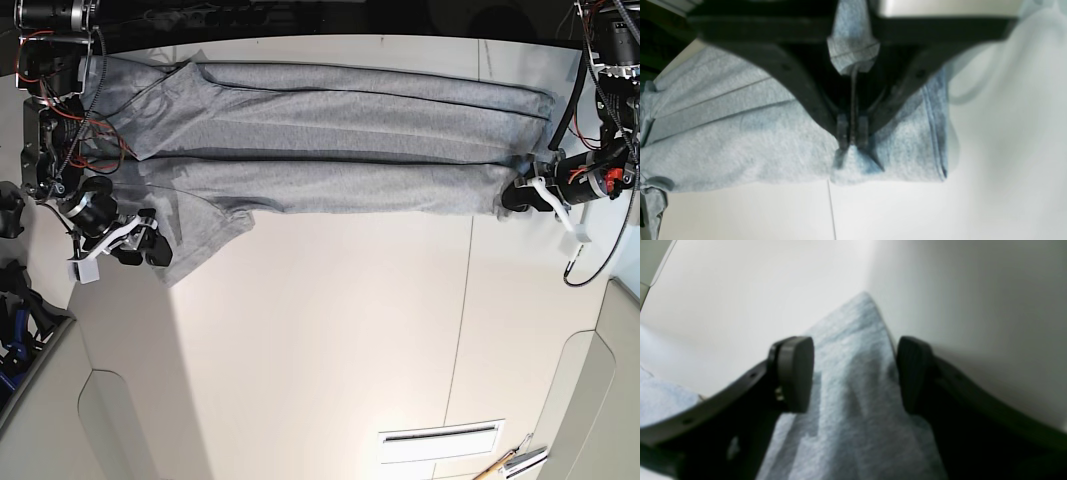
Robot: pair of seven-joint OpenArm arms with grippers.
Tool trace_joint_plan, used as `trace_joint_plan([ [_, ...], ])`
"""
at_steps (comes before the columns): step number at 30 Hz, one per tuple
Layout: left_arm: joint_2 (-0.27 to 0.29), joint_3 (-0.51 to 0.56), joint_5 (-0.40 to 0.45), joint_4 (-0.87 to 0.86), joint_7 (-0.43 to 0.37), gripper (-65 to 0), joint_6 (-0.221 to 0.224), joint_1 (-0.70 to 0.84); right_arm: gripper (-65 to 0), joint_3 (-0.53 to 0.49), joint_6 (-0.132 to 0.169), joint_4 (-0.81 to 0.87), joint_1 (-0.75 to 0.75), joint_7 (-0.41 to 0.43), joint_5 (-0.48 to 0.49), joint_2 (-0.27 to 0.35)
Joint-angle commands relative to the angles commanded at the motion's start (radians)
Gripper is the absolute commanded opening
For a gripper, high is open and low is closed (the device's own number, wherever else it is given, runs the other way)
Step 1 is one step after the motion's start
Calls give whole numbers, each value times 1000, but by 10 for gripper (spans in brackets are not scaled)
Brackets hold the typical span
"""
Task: Fold the T-shirt properly
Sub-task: 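Fold the hem over toward the folded shoulder edge with both grippers, then regrasp the ends of the folded strip with both grippers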
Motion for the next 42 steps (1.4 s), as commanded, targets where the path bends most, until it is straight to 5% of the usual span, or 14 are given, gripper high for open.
trace_joint_plan([
  [4, 0, 0, -1, 0, -1, -650, 0, 0, -650, 0, 7, 2, 1, -3, 4, 0],
  [9, -1, 0, -58, 1, 24, -650, 0, -1, -650, 53, 6, 91, -15, -88, 9, 1],
  [14, -11, -3, -133, 2, 116, -650, 0, 0, -650, 198, 18, 359, -156, -271, 181, 1],
  [23, -129, -3, -296, 16, 261, -650, 0, 34, -650, 375, 19, 778, -477, -333, 307, 3],
  [35, -153, -3, -322, 99, 279, -650, 0, 132, -650, 408, 17, 779, -650, -456, 328, 0],
  [39, -152, -3, -323, 99, 280, -494, 0, 132, -360, 408, 14, 731, -650, -460, 318, 0],
  [42, -152, -26, -349, 99, 282, -484, 0, 132, -357, 424, 14, 734, -650, -464, 351, 0],
])
